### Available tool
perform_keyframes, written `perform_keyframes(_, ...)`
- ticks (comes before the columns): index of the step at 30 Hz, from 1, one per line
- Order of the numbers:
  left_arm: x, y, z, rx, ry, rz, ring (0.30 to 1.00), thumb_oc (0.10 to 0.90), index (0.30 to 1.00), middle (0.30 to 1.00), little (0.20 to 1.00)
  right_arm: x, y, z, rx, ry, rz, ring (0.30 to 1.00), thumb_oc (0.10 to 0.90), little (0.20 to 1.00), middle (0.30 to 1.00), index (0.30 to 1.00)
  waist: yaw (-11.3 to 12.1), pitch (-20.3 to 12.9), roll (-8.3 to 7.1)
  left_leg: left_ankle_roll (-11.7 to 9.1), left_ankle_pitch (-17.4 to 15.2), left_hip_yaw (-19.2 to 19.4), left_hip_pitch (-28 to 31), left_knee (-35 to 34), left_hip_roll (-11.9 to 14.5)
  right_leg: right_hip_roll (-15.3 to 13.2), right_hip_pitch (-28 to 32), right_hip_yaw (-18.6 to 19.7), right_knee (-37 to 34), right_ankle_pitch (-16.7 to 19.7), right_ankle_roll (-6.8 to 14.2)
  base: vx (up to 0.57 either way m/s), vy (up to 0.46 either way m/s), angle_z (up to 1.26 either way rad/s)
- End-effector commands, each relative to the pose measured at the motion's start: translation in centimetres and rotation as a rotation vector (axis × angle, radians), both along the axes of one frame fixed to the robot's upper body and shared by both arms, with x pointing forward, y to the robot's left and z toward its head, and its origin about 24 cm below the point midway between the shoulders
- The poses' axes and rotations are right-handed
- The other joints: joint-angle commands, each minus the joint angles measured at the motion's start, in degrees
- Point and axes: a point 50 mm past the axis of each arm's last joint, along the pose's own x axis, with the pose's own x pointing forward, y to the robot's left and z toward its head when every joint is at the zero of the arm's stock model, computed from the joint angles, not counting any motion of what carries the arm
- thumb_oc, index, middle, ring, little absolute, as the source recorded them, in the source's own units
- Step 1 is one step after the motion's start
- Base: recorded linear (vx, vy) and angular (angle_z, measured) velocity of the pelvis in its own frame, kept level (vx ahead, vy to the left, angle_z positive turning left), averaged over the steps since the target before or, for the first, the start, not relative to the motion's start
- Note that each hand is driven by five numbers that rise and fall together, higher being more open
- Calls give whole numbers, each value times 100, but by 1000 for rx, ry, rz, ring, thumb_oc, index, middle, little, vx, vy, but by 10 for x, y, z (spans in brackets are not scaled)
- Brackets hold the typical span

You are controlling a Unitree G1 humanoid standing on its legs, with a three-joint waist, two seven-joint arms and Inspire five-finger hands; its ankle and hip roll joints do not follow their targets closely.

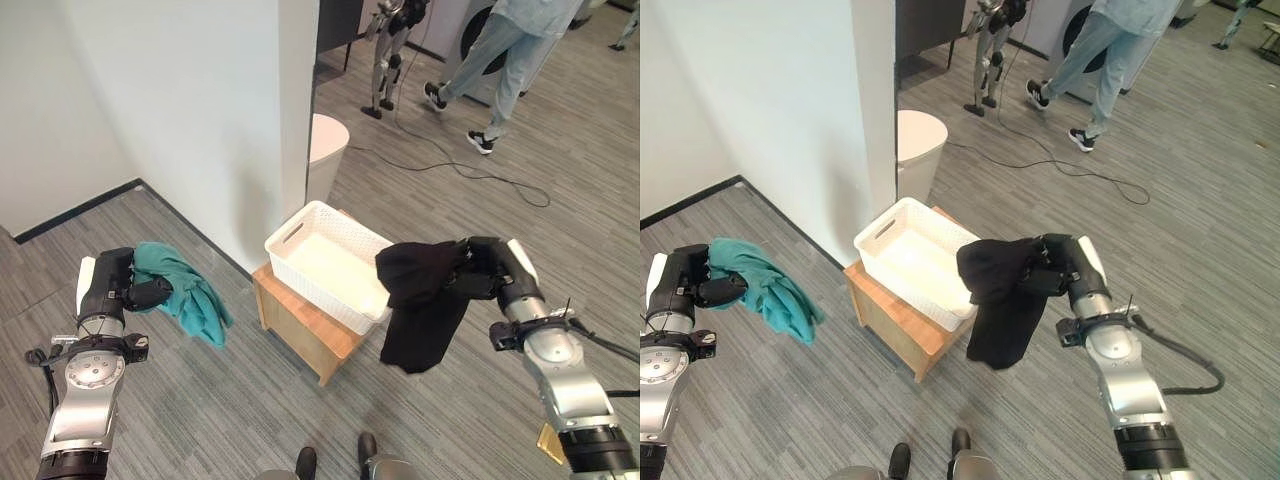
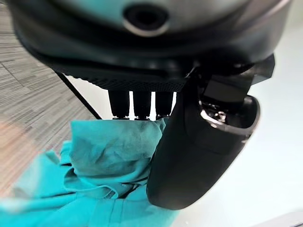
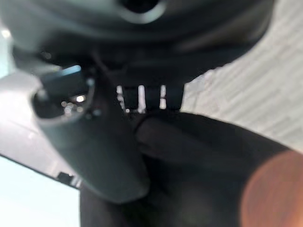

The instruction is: Pick up bed clothes into laundry basket.

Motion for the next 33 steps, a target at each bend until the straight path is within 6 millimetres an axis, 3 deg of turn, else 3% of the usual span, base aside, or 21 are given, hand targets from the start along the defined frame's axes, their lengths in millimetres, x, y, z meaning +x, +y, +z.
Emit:
perform_keyframes(1,5,-11,48,134,-211,-111,300,400,300,300,300,18,-1,106,-120,-399,15,300,400,300,300,300,74,-847,-111,-514,67,-251,-430,12,361,-40,327,29,-307,410,179,95,-43,-11)
perform_keyframes(2,3,-11,44,117,-198,-115,300,400,300,300,300,22,-4,119,-178,-405,14,300,400,300,300,300,135,-893,-139,-537,56,-272,-425,7,371,-44,402,-43,-414,374,161,70,-59,12)
perform_keyframes(3,2,-13,35,80,-170,-132,300,400,300,300,300,30,-12,148,-288,-402,-8,300,400,300,300,300,228,-951,-260,-575,32,-374,-414,-1,368,-21,535,-90,-556,340,114,68,-59,15)
perform_keyframes(4,1,-13,35,75,-173,-127,300,400,300,300,300,32,-10,150,-292,-405,-3,300,400,300,300,300,194,-936,-228,-576,31,-381,-410,-1,368,-20,545,-97,-563,342,114,44,-63,15)
perform_keyframes(9,-4,-14,27,29,-151,-148,300,400,300,300,300,47,-14,213,-479,-412,-61,300,400,300,300,300,373,-962,-443,-632,46,-501,-429,-17,405,-8,621,-192,-662,348,97,15,-47,25)
perform_keyframes(10,-6,-15,26,15,-155,-149,300,400,300,300,300,50,-11,228,-526,-418,-75,300,400,300,300,300,363,-956,-428,-639,51,-522,-446,-17,415,2,620,-207,-664,343,92,4,-38,-6)
perform_keyframes(15,-6,-21,20,-37,-150,-180,300,400,300,300,300,64,-6,256,-657,-384,-155,300,400,300,300,300,459,-945,-505,-644,56,-596,-478,-16,442,29,618,-252,-667,341,75,15,-34,6)
perform_keyframes(23,0,-32,8,-92,-110,-213,300,400,300,300,300,98,24,240,-631,-294,-146,300,400,300,300,300,622,-889,-536,-665,21,-739,-531,-17,475,43,676,-380,-721,279,56,27,-15,2)
perform_keyframes(33,3,-37,10,-96,-114,-230,300,400,300,300,300,118,42,210,-625,-199,-124,300,400,300,300,300,764,-835,-498,-683,60,-907,-615,-17,438,19,708,-516,-766,261,45,12,-11,14)
